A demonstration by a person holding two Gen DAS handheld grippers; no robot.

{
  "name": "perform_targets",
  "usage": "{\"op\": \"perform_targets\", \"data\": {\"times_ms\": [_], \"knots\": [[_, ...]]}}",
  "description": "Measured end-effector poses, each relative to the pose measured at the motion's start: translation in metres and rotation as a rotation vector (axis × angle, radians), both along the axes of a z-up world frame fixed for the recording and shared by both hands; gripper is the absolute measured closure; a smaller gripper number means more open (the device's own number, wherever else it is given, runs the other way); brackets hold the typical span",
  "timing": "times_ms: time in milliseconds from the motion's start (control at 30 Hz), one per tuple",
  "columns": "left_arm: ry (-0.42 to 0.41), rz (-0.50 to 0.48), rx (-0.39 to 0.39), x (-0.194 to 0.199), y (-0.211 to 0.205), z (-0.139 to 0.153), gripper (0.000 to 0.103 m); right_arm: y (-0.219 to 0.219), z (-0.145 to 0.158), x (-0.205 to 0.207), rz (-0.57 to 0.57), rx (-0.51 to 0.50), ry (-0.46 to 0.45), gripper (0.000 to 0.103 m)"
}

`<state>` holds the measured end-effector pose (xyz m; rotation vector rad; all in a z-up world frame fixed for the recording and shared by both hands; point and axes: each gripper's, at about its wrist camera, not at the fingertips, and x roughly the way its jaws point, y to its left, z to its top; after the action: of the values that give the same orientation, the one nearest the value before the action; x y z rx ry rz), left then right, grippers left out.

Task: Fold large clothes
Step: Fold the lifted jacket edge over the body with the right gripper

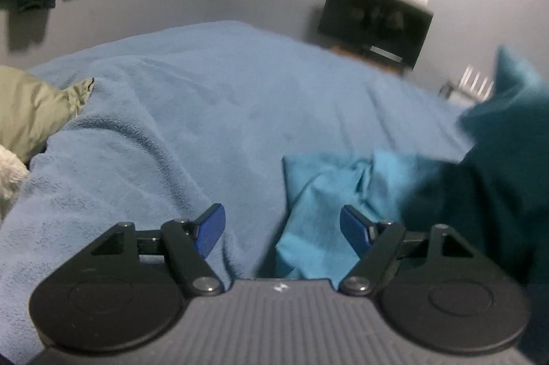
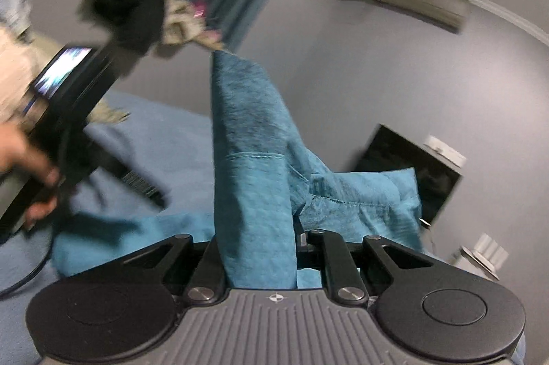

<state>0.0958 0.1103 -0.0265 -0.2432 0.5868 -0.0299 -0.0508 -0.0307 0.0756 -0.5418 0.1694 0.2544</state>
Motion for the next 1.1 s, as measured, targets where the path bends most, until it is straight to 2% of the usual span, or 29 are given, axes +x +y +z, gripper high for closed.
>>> {"op": "perform_targets", "data": {"times_ms": [100, 233, 333, 433, 567, 667, 733, 833, 933, 1000, 1100], "knots": [[-0.041, 0.000, -0.074, -0.006, 0.015, 0.011, 0.029, 0.026, -0.014, 0.000, 0.054, -0.044, 0.041, 0.088], [-0.093, 0.034, -0.185, -0.016, 0.039, 0.023, 0.029, 0.041, -0.030, -0.003, 0.121, -0.050, 0.114, 0.088], [-0.103, 0.027, -0.231, -0.019, 0.048, 0.029, 0.029, 0.053, -0.043, -0.003, 0.178, -0.079, 0.150, 0.088], [-0.101, 0.002, -0.218, -0.022, 0.049, 0.032, 0.029, 0.058, -0.053, -0.007, 0.227, -0.115, 0.181, 0.088], [-0.099, -0.087, -0.202, -0.017, 0.036, 0.031, 0.029, 0.066, -0.065, -0.010, 0.276, -0.152, 0.231, 0.088], [-0.085, -0.159, -0.147, -0.011, 0.017, 0.027, 0.029, 0.066, -0.067, -0.004, 0.315, -0.072, 0.326, 0.088], [-0.047, -0.201, -0.076, -0.005, 0.002, 0.019, 0.030, 0.066, -0.067, 0.001, 0.329, -0.010, 0.387, 0.087], [0.068, -0.208, 0.001, 0.011, -0.014, 0.002, 0.035, 0.061, -0.066, 0.000, 0.330, 0.070, 0.445, 0.081], [0.152, -0.167, -0.038, 0.022, -0.007, -0.008, 0.036, 0.057, -0.059, -0.019, 0.328, 0.056, 0.443, 0.071], [0.171, -0.146, -0.059, 0.024, -0.003, -0.010, 0.036, 0.050, -0.052, -0.030, 0.349, 0.058, 0.451, 0.052], [0.172, -0.144, -0.047, 0.022, -0.005, -0.009, 0.036, 0.026, -0.033, -0.048, 0.345, 0.130, 0.470, 0.049]]}}
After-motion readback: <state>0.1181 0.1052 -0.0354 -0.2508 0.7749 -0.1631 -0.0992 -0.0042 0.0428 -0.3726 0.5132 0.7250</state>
